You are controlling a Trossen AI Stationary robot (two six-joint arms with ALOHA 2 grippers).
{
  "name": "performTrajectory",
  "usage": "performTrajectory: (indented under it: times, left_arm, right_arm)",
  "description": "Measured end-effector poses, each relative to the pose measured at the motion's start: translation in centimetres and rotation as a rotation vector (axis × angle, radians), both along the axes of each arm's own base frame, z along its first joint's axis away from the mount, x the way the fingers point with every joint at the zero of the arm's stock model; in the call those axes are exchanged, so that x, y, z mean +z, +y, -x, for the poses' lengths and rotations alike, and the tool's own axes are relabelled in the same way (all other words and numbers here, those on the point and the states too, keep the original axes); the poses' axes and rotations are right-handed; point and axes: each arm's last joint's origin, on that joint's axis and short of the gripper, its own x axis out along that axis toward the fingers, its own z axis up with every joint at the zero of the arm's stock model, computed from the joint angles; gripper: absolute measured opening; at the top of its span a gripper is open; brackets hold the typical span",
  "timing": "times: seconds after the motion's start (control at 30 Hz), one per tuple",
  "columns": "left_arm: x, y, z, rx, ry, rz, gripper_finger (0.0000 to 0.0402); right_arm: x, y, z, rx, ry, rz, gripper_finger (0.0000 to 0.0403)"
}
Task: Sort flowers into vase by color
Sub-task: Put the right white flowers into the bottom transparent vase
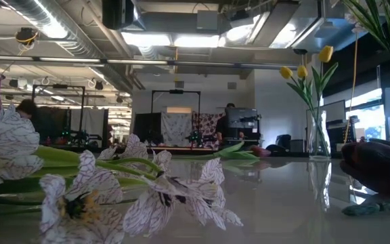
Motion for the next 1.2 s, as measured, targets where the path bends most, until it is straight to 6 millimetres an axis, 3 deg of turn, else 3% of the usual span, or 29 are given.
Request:
performTrajectory:
  times: [0.23,0.37,0.47,0.6,0.73,0.83,0.93,1.03,1.2]
  left_arm:
    - [0.0,0.0,0.0,0.0,0.0,0.0,0.0144]
    - [0.0,0.0,0.0,0.001,-0.001,0.001,0.0144]
    - [0.0,0.0,0.0,0.001,-0.001,0.001,0.0144]
    - [0.0,0.0,0.0,0.001,-0.001,0.0,0.0144]
    - [0.0,0.0,0.0,0.002,-0.001,0.001,0.0144]
    - [0.0,0.0,0.0,0.002,-0.001,0.005,0.0144]
    - [0.0,0.0,0.0,0.002,-0.002,0.008,0.0144]
    - [0.0,0.0,0.0,0.002,-0.001,0.008,0.0144]
    - [0.0,0.0,0.0,0.002,-0.001,0.007,0.0144]
  right_arm:
    - [-4.3,-2.3,-1.5,-0.134,0.045,-0.073,0.0188]
    - [-5.4,-3.3,-3.0,-0.125,-0.026,-0.082,0.0188]
    - [-5.7,-3.9,-4.6,0.091,-0.072,-0.079,0.0188]
    - [-5.7,-4.4,-6.1,0.538,-0.039,-0.069,0.0188]
    - [-5.7,-4.6,-5.9,0.939,0.014,-0.045,0.0188]
    - [-5.3,-4.9,-4.9,1.05,0.156,-0.066,0.0188]
    - [-3.6,-4.7,-4.3,0.903,0.25,-0.072,0.0188]
    - [-1.6,-3.9,-3.9,0.584,0.176,-0.111,0.0194]
    - [-1.0,-3.5,-3.4,0.087,0.03,-0.095,0.0215]
